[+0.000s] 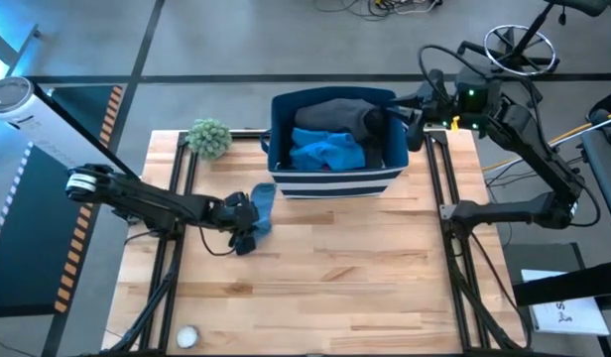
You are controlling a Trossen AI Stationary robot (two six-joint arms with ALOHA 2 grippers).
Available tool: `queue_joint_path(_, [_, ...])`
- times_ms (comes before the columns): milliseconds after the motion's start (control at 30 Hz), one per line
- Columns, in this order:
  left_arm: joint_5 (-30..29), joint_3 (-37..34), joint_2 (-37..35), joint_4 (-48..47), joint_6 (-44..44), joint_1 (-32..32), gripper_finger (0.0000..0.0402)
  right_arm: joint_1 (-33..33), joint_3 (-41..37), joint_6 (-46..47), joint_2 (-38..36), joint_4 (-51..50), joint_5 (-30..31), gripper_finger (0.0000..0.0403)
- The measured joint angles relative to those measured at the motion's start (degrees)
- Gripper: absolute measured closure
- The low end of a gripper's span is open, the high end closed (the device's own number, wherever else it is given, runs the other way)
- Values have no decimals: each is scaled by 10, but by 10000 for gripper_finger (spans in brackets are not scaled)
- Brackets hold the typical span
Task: Sort clothes
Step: Put the blue pair of socks into the blue laundry bin
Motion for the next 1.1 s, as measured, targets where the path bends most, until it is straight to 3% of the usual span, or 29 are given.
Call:
queue_joint_path(167, [-20,107,-44,-104,9,-22,390,2,0,1,-2,-3,-2,342])
queue_joint_path(367, [-103,259,-76,-179,64,-28,390,2,0,3,-5,-5,-4,359])
queue_joint_path(533, [-168,381,-78,-172,181,-25,390,2,0,3,-4,-12,-3,355])
queue_joint_path(733, [-176,489,-56,-109,340,22,390,2,0,3,-3,-13,-3,346])
queue_joint_path(833, [-133,520,-41,-64,381,74,390,2,0,3,-3,-13,-3,349])
queue_joint_path(1000, [58,550,9,-16,389,182,390,2,0,-1,-3,-13,-3,363])
queue_joint_path(1100, [120,572,55,8,378,243,390,2,0,-1,-3,-14,-3,368])
